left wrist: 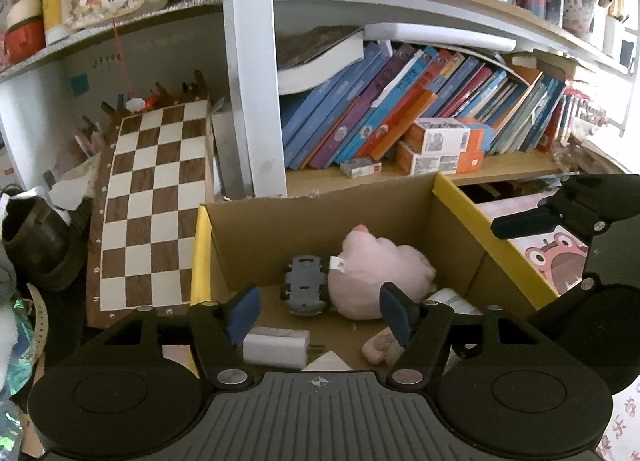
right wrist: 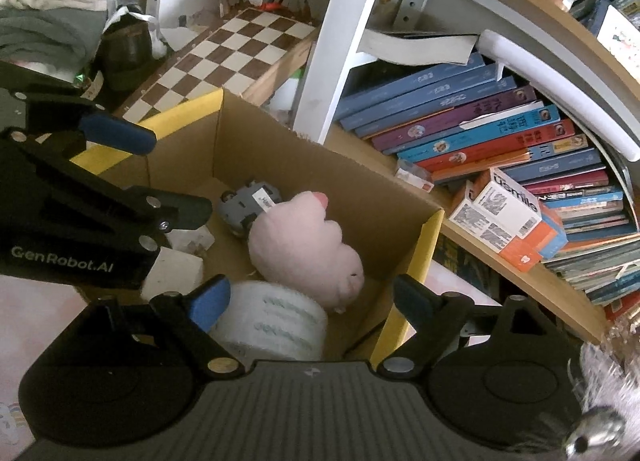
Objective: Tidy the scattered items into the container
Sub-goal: 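Open the left tool to drop the charger while the right tool releases the tape roll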
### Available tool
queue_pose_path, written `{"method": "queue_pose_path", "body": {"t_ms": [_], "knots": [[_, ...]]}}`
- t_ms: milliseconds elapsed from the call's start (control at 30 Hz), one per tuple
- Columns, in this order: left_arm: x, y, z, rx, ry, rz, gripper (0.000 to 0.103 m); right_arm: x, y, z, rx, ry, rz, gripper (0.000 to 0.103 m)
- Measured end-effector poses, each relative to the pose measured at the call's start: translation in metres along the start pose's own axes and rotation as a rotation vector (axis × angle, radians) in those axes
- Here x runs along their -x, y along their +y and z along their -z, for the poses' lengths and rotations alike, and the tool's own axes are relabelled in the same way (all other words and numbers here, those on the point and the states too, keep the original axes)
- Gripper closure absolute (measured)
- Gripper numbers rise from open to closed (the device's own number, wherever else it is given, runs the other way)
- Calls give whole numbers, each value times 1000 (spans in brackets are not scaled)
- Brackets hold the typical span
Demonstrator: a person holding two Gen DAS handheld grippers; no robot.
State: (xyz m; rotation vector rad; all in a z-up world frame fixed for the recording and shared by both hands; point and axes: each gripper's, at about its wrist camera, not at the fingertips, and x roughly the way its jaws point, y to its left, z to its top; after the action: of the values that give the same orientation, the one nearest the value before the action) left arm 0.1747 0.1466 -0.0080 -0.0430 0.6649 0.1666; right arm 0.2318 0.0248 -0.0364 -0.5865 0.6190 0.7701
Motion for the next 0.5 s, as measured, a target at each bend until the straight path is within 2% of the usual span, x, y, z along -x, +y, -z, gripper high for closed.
{"method": "queue_pose_path", "body": {"t_ms": [500], "knots": [[40,-13,6,2,-52,13,34,39,4,12,-54,-46,26,14]]}}
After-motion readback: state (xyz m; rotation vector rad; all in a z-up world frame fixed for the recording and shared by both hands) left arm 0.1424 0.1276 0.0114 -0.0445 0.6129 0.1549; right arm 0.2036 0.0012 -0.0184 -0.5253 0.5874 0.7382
